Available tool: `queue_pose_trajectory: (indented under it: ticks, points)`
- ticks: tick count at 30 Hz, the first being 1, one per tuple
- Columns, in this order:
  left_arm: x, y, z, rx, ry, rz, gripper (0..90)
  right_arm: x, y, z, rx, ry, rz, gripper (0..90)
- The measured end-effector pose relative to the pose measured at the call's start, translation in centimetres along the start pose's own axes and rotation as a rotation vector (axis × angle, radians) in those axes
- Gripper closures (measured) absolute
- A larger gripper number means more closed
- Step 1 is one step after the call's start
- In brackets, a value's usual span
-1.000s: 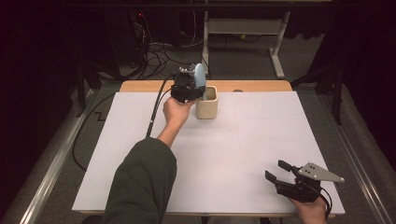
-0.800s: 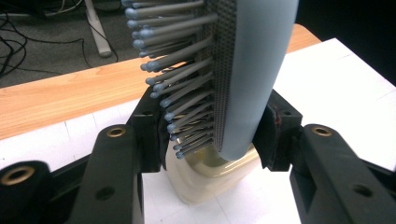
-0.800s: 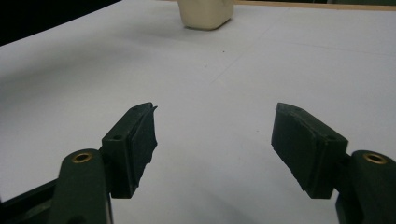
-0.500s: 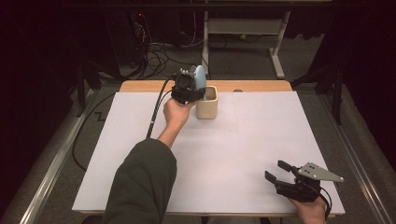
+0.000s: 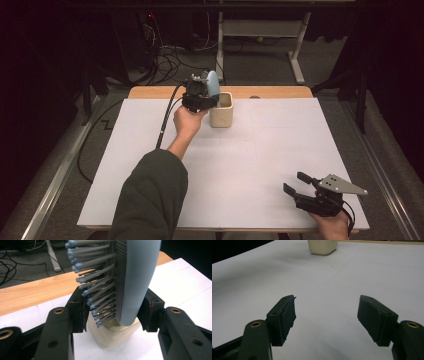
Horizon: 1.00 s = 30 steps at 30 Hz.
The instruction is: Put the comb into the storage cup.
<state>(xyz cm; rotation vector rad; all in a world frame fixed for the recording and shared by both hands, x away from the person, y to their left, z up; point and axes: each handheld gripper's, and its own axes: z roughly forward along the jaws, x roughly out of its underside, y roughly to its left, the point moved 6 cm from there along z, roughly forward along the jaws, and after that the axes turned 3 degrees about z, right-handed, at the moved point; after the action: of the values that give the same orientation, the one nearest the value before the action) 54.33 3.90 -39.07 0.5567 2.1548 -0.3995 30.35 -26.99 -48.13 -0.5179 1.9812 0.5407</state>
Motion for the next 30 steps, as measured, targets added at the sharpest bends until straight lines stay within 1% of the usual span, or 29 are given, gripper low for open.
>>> queue_pose_trajectory:
  ticks: [3, 10, 14, 18, 20, 22, 25, 28, 30]
  points:
    - [0.1, 0.2, -0.1, -0.003, 0.000, -0.011, 46.8, 0.0, 0.0, 0.0, 0.001, 0.000, -0.001, 31.5]
    - [0.4, 0.4, -0.3, -0.016, -0.001, -0.008, 44.1, 0.0, 0.0, 0.0, -0.001, 0.002, -0.002, 31.5]
    - [0.7, 0.7, -0.4, -0.030, 0.028, -0.009, 41.0, 0.0, 0.0, 0.1, -0.001, 0.004, -0.003, 31.5]
    - [1.0, 1.1, -0.5, -0.046, 0.045, 0.001, 38.8, 0.1, 0.0, 0.1, -0.001, 0.004, -0.003, 31.5]
    - [1.2, 1.2, -0.6, -0.043, 0.051, 0.002, 37.1, 0.1, 0.0, 0.1, -0.001, 0.004, -0.001, 31.5]
    - [1.4, 1.4, -0.6, -0.035, 0.048, -0.008, 35.9, 0.1, 0.0, 0.1, 0.000, 0.006, 0.000, 31.5]
    - [1.5, 1.4, -0.7, -0.028, 0.048, -0.013, 34.7, 0.1, 0.1, 0.1, 0.000, 0.009, -0.002, 31.5]
    - [1.7, 1.4, -0.8, -0.024, 0.044, -0.011, 34.6, 0.1, 0.1, 0.2, -0.001, 0.010, -0.002, 31.5]
    - [1.7, 1.5, -0.9, -0.035, 0.045, 0.000, 33.1, 0.1, 0.1, 0.2, -0.001, 0.011, -0.002, 31.5]
